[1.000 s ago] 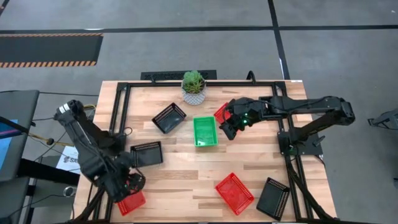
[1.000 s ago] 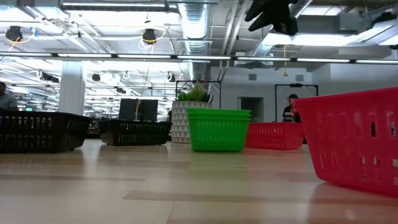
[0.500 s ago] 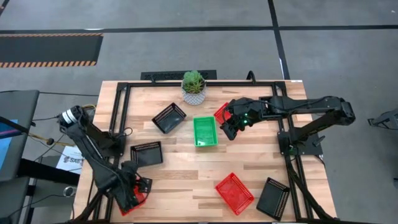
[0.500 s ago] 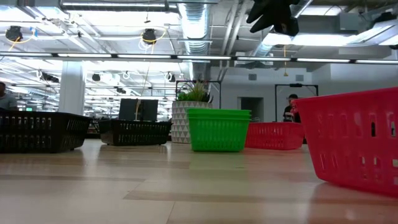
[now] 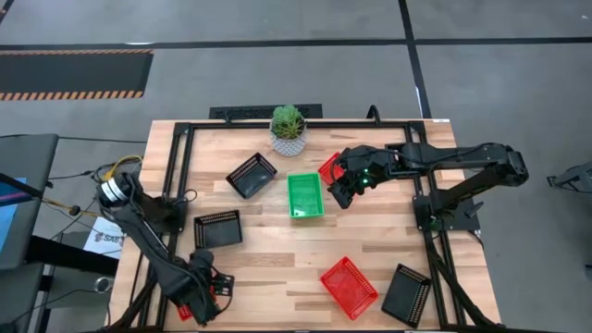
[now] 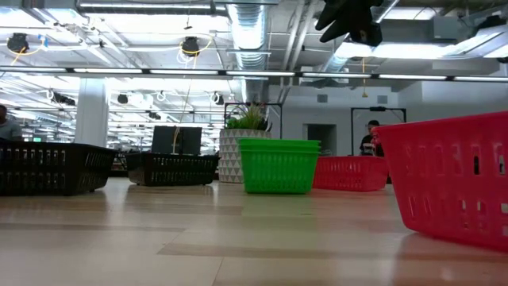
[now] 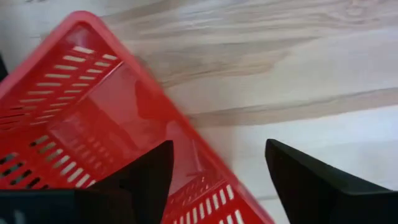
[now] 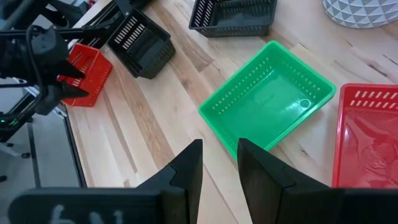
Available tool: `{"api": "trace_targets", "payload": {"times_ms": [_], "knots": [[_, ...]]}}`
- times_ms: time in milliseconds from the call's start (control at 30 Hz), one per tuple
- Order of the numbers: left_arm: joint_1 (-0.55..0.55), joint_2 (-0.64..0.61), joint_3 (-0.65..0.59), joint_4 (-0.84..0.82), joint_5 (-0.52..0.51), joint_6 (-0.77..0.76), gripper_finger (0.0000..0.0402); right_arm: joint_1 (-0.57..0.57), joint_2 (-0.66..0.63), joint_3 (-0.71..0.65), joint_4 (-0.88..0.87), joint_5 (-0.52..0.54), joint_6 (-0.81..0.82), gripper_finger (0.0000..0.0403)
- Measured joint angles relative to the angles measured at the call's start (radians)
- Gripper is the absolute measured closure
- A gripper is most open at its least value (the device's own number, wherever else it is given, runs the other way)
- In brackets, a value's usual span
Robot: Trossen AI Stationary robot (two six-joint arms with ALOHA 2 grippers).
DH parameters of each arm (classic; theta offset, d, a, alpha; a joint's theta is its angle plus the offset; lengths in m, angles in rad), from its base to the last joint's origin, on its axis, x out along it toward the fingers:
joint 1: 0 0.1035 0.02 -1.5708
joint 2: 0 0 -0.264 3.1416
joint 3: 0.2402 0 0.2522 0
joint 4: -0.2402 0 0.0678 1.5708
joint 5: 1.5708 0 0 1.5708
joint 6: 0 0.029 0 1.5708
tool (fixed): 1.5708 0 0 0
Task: Stack baskets by color
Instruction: Stack the bottom left red bin on the top right red bin
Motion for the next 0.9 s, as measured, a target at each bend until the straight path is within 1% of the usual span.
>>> {"api": "trace_targets", "payload": {"times_ms": [100, 233, 367, 467, 500, 567, 700, 800, 900], "knots": [[-0.001, 0.025, 0.000, 0.003, -0.002, 0.001, 0.0200, 0.000, 0.000, 0.000, 0.000, 0.000, 0.003, 0.0280], [-0.001, 0.041, 0.000, 0.011, 0.009, 0.020, 0.0265, 0.000, 0.000, 0.000, 0.000, -0.002, 0.003, 0.0280], [-0.001, 0.041, 0.000, 0.052, 0.006, 0.088, 0.0336, 0.000, 0.000, 0.000, -0.002, -0.003, 0.004, 0.0280], [-0.001, 0.039, 0.000, 0.121, 0.010, 0.159, 0.0385, 0.000, 0.000, 0.000, -0.004, -0.003, 0.004, 0.0280], [-0.001, 0.039, 0.000, 0.154, 0.009, 0.188, 0.0392, 0.000, 0.000, 0.000, -0.005, -0.004, 0.004, 0.0280], [-0.001, 0.039, 0.008, 0.216, 0.012, 0.268, 0.0394, 0.000, 0.000, 0.000, -0.004, -0.008, 0.005, 0.0280], [-0.001, 0.039, 0.063, 0.272, 0.048, 0.468, 0.0399, 0.000, 0.000, 0.000, -0.005, -0.036, 0.006, 0.0280], [-0.001, 0.039, 0.129, 0.235, 0.087, 0.646, 0.0400, 0.000, 0.000, 0.000, -0.005, -0.047, 0.004, 0.0280], [0.003, 0.038, 0.182, 0.116, 0.076, 0.803, 0.0401, 0.000, 0.000, 0.000, -0.005, -0.049, -0.002, 0.0280]]}}
